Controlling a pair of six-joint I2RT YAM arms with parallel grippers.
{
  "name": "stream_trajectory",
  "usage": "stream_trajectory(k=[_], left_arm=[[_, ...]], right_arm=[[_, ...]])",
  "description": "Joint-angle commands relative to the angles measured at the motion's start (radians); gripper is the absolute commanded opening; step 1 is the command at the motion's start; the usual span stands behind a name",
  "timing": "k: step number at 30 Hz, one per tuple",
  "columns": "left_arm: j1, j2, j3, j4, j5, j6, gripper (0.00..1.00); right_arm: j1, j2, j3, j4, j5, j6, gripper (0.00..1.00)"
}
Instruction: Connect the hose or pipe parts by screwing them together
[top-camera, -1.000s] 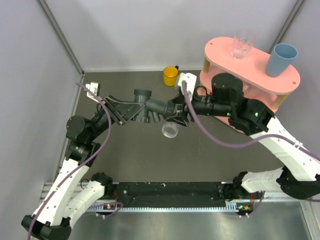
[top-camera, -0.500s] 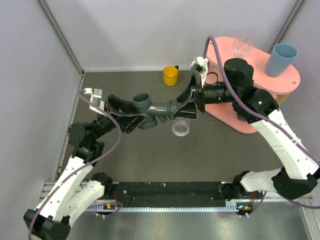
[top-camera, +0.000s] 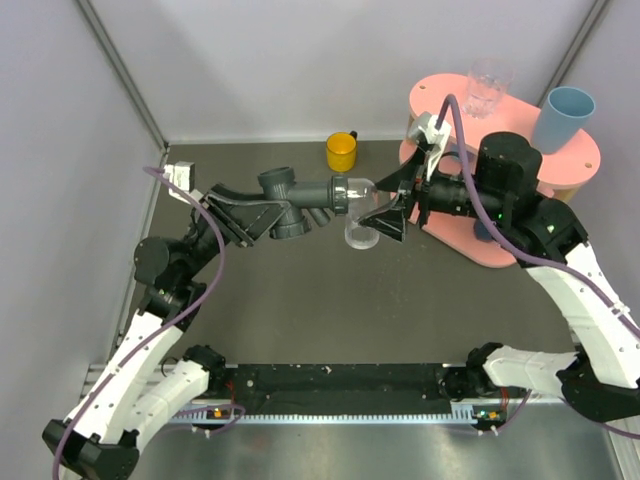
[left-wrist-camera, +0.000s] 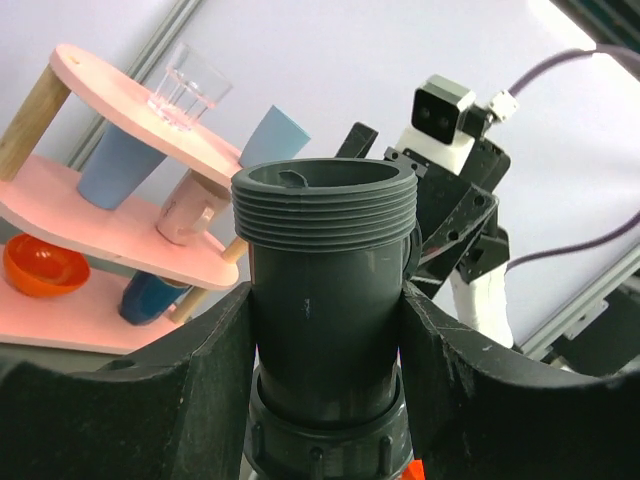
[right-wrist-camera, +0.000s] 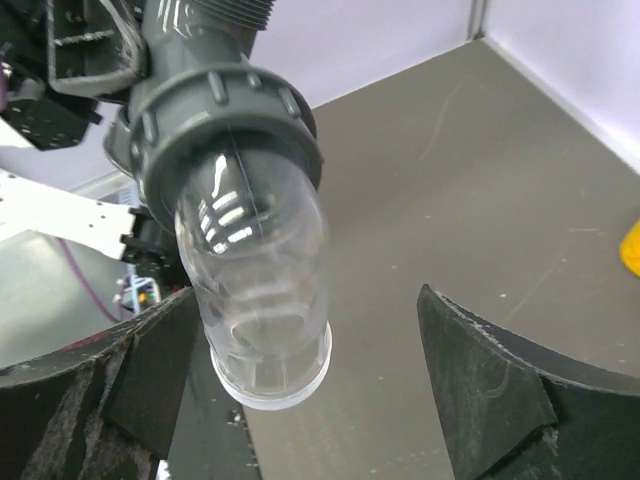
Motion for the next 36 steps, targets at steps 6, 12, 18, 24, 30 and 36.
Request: stream_trajectory(k=[6,12,18,24,30,36], left_arm=[[-0.004,0.036,0.215,-0.378,-0.099,-0.179,0.0],[-0.004,0.151,0.389,-0.631,0.038,-0.278,0.0],[-0.004,0.162,0.43,-0.699,0.048,-0.338,0.0],[-0.004,0.182,0.462,-0.742,0.086,-0.338,0.0],[-0.004,0.196,0.458,-0.768,0.105,-0.348,0.0],[-0.004,0.223,0.465,-0.777,0.138,-0.349,0.0]], right_arm=[[0.082,-0.1,-0.035,0.113,0.185,-0.375,0.94],[0.235,-0.113,-0.029,0.183,0.391,-0.673,0.94],[0.328,-0.071,-0.023,0.158,0.46,-0.868,0.94],[0.372,-0.027,-0.012,0.125,0.483,-0.954,0.94],[0.386,-0.008,-0.027,0.088,0.494,-0.998,0.9],[0.384,0.012,-0.024,0.081,0.492,-1.017,0.6]])
